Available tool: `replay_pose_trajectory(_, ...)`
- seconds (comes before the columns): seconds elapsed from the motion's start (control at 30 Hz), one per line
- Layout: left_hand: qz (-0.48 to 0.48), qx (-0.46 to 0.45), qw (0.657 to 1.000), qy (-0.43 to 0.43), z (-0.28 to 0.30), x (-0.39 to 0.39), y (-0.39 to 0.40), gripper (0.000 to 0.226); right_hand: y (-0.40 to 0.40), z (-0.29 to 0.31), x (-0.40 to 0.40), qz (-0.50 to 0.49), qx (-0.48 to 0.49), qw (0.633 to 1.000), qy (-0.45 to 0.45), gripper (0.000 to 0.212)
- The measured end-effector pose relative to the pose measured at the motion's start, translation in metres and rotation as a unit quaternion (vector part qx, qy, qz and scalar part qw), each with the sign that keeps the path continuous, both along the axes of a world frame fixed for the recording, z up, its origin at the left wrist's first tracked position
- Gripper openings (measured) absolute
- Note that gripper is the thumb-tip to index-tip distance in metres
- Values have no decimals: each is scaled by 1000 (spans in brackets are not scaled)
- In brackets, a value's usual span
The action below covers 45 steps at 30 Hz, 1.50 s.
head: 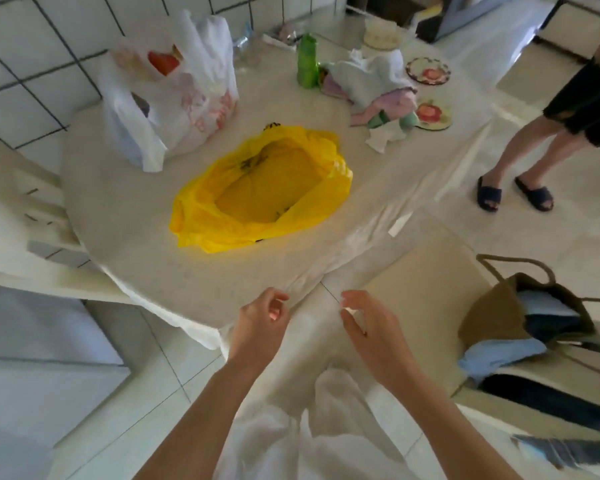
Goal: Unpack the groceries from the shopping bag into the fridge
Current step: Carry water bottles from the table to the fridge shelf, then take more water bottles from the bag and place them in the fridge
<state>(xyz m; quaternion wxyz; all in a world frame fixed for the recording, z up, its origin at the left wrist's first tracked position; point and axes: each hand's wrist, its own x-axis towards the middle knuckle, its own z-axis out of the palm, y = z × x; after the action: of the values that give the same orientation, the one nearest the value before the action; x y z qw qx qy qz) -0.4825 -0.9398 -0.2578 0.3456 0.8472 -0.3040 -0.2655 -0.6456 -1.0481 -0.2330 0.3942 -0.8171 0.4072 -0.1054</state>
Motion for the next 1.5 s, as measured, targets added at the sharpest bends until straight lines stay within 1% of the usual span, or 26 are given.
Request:
replay_pose_trajectory(0.17,80,-24,997,-6,8,-9,-43,10,-71,9,22,118,-30,992,-13,27)
replay_pose_trajectory(0.3,118,-44,992,-2,18,0,-61,13,-109,15,52,172,-53,982,-50,24)
replay_pose_trajectory(0.4,158,-36,987,-5,21,15,-68,15,-129,17,82,201,-55,975,-70,23)
replay_pose_trajectory(0.5,187,-18,982,-4,20,36,-69,16,-142,17,113,227,-58,970,-67,23)
replay_pose_trajectory(0.7,214,-24,974,-65,18,102,-76,17,-159,18,184,262,-52,963,-43,25)
replay_pose_trajectory(0.83,200,-12,976,-82,22,156,-89,21,-170,20,228,292,-56,954,-24,29)
replay_pose_trajectory(1.07,156,23,970,-187,39,242,-119,22,-191,21,299,336,-78,939,0,30)
replay_pose_trajectory(1.23,111,62,966,-227,49,290,-147,29,-222,27,355,374,-113,921,8,30)
replay_pose_trajectory(1.3,97,79,962,-242,52,310,-159,32,-240,32,382,389,-122,913,18,33)
replay_pose_trajectory(1.4,99,89,955,-266,58,348,-174,36,-266,39,430,414,-130,900,37,39)
replay_pose_trajectory(1.5,119,114,945,-282,70,390,-184,45,-285,46,478,439,-138,888,27,42)
